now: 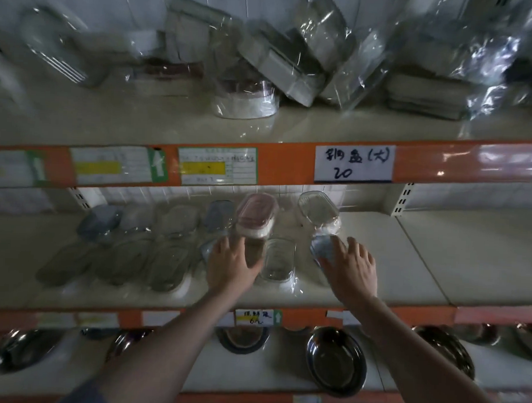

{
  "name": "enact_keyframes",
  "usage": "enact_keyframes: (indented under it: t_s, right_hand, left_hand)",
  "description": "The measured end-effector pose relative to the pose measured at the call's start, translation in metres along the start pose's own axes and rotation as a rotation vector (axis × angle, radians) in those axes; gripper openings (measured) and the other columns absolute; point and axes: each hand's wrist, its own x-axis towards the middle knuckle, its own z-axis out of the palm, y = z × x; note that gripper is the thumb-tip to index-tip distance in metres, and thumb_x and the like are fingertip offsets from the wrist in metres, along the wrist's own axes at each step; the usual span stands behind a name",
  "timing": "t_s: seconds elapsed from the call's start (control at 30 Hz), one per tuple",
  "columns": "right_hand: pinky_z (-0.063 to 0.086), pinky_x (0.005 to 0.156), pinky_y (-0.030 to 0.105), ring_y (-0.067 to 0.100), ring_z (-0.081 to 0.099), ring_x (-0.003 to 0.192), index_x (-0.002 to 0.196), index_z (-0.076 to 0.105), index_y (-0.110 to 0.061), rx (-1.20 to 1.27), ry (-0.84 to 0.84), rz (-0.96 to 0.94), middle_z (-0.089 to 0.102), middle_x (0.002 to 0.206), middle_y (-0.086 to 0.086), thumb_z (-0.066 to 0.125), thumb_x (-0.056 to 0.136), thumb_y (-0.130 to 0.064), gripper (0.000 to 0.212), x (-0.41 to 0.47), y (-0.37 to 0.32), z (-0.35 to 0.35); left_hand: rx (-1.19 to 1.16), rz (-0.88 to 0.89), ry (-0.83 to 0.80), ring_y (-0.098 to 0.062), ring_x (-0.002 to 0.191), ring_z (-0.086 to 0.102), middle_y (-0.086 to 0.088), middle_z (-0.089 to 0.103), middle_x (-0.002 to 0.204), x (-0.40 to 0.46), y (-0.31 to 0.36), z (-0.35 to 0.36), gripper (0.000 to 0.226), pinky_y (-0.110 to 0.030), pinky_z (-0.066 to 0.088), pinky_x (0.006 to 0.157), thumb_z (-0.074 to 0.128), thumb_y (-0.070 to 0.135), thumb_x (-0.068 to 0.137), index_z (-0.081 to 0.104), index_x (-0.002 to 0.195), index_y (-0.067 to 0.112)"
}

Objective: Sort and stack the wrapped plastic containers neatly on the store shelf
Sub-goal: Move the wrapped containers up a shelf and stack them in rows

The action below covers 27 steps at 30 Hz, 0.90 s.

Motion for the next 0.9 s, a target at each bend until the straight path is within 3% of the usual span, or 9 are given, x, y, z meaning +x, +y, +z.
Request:
enact_keyframes:
  t_s: [0.2, 0.5, 0.67, 0.8, 0.9]
  right_hand:
    - [0.043, 0.087, 0.040, 0.033, 0.056, 0.100, 0.126, 0.053, -0.014, 0.039, -0.002, 0.009, 0.059, 0.112, 0.016, 0.059, 0.087, -0.038, 0.046, -0.072, -0.007, -0.055]
    - [0.038, 0.090, 0.029, 0.021, 0.051, 0.108, 0.135, 0.041, -0.021, 0.125, 0.022, -0.054, 0.051, 0.124, 0.005, 0.046, 0.095, -0.039, 0.044, -0.137, -0.008, -0.171]
    - [0.040, 0.088, 0.030, 0.022, 0.053, 0.107, 0.133, 0.046, -0.020, 0.199, 0.092, -0.134, 0.053, 0.122, 0.007, 0.050, 0.094, -0.036, 0.043, -0.150, -0.027, -0.232]
    - [0.040, 0.092, 0.033, 0.023, 0.050, 0.112, 0.133, 0.046, -0.021, 0.221, 0.148, -0.209, 0.052, 0.126, 0.006, 0.050, 0.093, -0.036, 0.043, -0.145, -0.052, -0.271]
    - [0.039, 0.094, 0.032, 0.022, 0.049, 0.116, 0.135, 0.043, -0.022, 0.216, 0.162, -0.257, 0.051, 0.127, 0.005, 0.047, 0.094, -0.039, 0.044, -0.134, -0.076, -0.292]
  left_hand:
    - [-0.014, 0.036, -0.010, -0.023, 0.131, 0.035, -0.004, 0.036, 0.144, -0.083, -0.006, -0.051, 0.068, -0.032, 0.035, 0.103, 0.038, 0.064, 0.090, 0.035, 0.141, 0.020]
    - [-0.041, 0.022, 0.119, -0.019, 0.116, 0.047, -0.002, 0.050, 0.128, -0.178, 0.001, -0.145, 0.051, -0.028, 0.041, 0.089, 0.049, 0.050, 0.092, 0.045, 0.131, 0.017]
    - [-0.091, 0.006, 0.215, -0.020, 0.114, 0.048, -0.003, 0.050, 0.127, -0.213, 0.010, -0.199, 0.049, -0.028, 0.041, 0.088, 0.050, 0.049, 0.092, 0.046, 0.129, 0.018]
    - [-0.097, 0.003, 0.293, -0.016, 0.109, 0.049, -0.003, 0.051, 0.124, -0.221, 0.010, -0.240, 0.047, -0.022, 0.038, 0.075, 0.049, 0.049, 0.092, 0.048, 0.126, 0.017]
    - [-0.116, 0.012, 0.367, -0.018, 0.110, 0.050, -0.004, 0.053, 0.125, -0.215, 0.005, -0.270, 0.047, -0.025, 0.043, 0.081, 0.049, 0.047, 0.093, 0.050, 0.127, 0.015]
